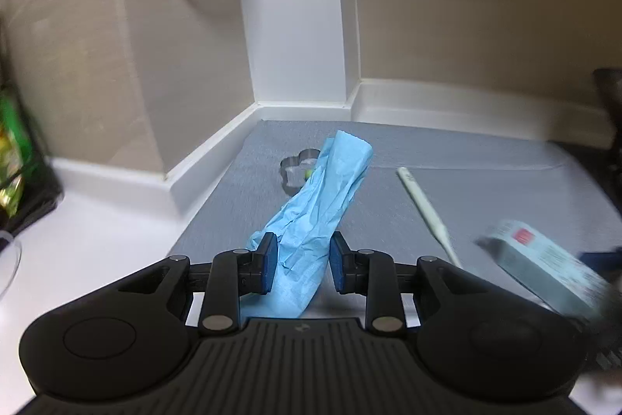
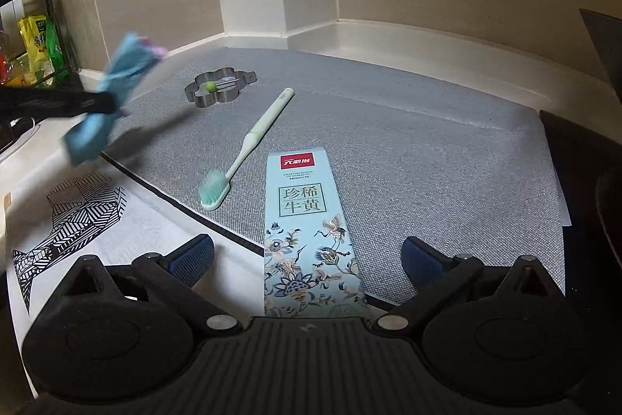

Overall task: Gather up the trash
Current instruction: 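Grasp the blue glove with the left gripper while the right grasps the pale blue box, then carry the blue glove and pale blue box down toward the blue bin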

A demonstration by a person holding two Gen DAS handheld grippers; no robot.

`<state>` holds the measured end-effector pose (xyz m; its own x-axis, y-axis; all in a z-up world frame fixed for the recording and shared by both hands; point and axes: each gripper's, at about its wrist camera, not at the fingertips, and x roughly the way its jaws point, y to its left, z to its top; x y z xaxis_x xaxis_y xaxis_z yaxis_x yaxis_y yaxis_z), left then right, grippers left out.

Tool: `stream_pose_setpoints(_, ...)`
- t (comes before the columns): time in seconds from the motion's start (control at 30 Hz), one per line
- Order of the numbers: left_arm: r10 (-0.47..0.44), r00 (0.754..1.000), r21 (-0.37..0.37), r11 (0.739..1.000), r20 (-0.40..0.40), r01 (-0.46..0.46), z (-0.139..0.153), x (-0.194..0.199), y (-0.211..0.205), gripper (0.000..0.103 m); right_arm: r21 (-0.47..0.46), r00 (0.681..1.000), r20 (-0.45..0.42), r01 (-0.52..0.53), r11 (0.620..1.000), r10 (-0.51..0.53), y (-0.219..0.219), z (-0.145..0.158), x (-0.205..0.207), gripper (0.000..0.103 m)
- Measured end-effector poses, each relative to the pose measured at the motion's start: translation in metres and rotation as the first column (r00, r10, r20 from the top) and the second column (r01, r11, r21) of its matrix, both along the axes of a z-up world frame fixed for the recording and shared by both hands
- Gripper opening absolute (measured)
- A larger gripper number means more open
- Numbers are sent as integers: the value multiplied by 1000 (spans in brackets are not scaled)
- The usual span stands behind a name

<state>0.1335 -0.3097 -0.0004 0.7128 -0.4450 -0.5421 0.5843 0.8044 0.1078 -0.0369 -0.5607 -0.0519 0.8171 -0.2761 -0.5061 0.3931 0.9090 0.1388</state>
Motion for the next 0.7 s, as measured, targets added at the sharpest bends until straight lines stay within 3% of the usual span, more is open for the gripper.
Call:
stream_pose_setpoints(0.23, 4, 1000, -110, 994, -20, -6, 13, -81, 59, 31, -3, 1000, -4, 1, 1000, -1, 0, 0, 0, 103)
stream_pose_setpoints(0.33, 17, 999, -158, 987, -27, -22, 20, -115, 85, 31, -61, 999, -49, 21, 998, -24, 9, -1, -1, 102)
stream_pose_setpoints(0.4, 37, 999, -176, 984, -30, -42, 21, -131, 102, 31, -70, 999, -43, 10, 998, -13, 13, -1, -6, 95)
stream_pose_setpoints(0.5, 61, 997, -179, 981, -47, -69, 20, -149, 126, 31, -87, 1000, -14, 1, 996, -2, 16, 1, -12, 62)
stream_pose_setpoints(0.53, 69, 996, -177, 981, -52, -78, 20, -155, 133, 31, -97, 1000, -9, 2, 995, -3, 18, 2, -14, 43)
stream_pose_setpoints(0.7, 128, 989, -181, 973, -78, -140, 20, -181, 165, 32, -126, 998, 28, 53, 991, -50, 23, 4, -24, 41)
